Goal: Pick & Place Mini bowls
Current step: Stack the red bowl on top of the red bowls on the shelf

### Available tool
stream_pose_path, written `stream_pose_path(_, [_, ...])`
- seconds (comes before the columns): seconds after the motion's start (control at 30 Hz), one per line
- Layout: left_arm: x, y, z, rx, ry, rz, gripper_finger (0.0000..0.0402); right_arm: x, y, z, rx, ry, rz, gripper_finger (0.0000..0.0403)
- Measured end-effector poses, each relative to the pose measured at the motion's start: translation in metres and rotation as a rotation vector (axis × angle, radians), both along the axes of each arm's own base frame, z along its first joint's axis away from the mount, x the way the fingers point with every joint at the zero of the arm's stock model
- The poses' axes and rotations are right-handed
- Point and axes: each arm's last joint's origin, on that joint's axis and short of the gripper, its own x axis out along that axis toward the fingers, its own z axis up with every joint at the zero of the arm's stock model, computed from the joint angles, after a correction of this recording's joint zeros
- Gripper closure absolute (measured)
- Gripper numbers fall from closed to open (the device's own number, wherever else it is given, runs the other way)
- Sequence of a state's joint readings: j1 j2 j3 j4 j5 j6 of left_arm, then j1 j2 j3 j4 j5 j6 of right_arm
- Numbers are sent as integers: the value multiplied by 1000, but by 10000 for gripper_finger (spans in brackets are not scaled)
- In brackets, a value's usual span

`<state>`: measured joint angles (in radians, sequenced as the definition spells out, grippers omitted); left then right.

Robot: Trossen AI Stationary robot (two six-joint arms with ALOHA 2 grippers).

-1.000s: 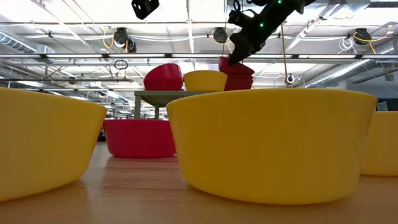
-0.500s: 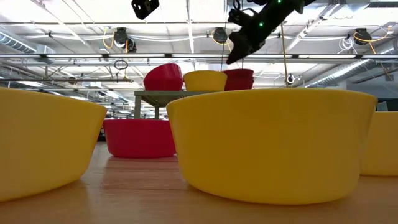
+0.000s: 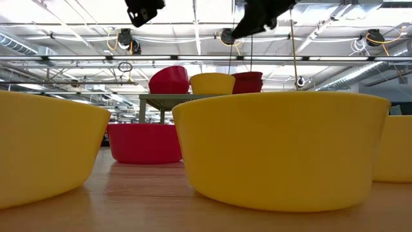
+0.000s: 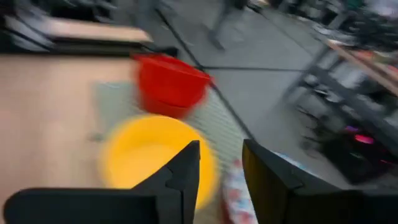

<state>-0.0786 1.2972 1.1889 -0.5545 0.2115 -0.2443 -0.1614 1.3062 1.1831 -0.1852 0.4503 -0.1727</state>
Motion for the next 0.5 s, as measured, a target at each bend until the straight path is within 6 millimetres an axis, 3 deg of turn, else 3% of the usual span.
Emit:
stream_pose_path(0.27, [-8,-25,-28,-9,112,-65,247,-9,66,6,370,-68,392,267])
stream_pose_path(0.5, [-19,-56,-66,120,98,-190,247,-13,118,-16,467,13,569,266])
